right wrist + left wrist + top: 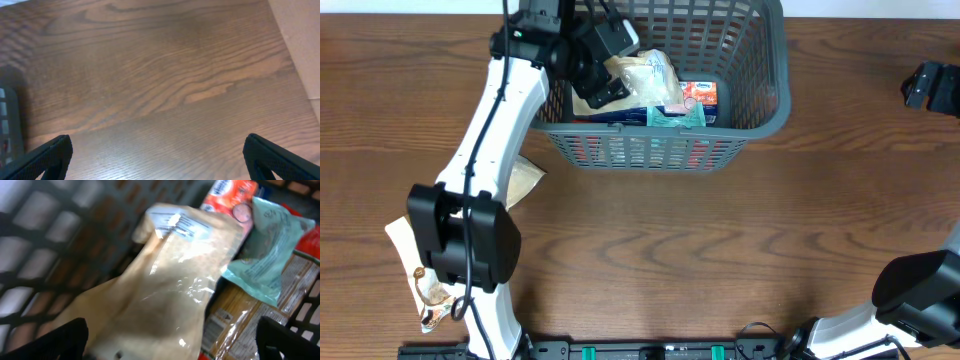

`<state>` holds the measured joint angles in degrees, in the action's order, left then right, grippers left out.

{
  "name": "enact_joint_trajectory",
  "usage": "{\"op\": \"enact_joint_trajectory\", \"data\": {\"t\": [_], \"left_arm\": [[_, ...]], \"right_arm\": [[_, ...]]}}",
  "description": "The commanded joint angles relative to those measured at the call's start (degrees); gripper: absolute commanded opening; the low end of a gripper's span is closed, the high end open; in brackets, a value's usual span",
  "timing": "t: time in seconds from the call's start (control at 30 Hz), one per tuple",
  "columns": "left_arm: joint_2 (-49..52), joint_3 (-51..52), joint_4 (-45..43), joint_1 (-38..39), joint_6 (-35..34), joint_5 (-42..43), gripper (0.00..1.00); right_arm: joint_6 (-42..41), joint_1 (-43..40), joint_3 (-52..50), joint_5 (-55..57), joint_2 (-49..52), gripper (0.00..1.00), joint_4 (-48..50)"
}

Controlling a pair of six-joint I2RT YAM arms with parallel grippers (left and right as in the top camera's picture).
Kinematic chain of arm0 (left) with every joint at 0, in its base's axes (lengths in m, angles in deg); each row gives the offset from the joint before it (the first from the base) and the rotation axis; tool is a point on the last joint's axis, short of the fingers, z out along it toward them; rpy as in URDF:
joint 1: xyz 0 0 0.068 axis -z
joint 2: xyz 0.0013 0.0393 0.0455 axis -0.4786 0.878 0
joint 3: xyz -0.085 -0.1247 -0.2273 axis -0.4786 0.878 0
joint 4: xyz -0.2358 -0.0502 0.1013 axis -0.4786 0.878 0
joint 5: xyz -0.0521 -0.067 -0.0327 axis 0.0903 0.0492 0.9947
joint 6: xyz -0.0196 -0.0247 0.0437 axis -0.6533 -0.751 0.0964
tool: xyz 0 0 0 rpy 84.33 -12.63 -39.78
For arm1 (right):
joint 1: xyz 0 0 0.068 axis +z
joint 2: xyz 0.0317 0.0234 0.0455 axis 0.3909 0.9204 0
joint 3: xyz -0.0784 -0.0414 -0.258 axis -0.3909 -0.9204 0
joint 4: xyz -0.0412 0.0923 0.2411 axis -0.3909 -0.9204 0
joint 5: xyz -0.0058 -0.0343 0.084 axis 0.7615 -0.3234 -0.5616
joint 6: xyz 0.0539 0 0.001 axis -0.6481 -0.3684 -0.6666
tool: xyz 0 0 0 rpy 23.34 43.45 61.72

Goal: Pack container
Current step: 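Carry the tan pouch into the basket and release it, then move the left gripper back to the second tan pouch and grasp it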

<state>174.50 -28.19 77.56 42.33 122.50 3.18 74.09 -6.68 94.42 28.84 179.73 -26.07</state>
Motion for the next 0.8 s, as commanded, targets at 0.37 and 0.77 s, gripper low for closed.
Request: {"op": "enact_joint_trajectory", "data": {"t": [0.37,0.77], "left_arm": [[-24.57,-8.02,10.40,-6.54,-25.22,-25.05,0.99],[-28.00,1.09,34.99,-21.57,-29.44,-25.59,0.99]], "right_arm": [[0.68,-0.22,-0.22,-6.16,0.09,0.99,-0.11],[0.70,-0.20,-0.22,-6.29,0.09,0.99,-0.33]]}}
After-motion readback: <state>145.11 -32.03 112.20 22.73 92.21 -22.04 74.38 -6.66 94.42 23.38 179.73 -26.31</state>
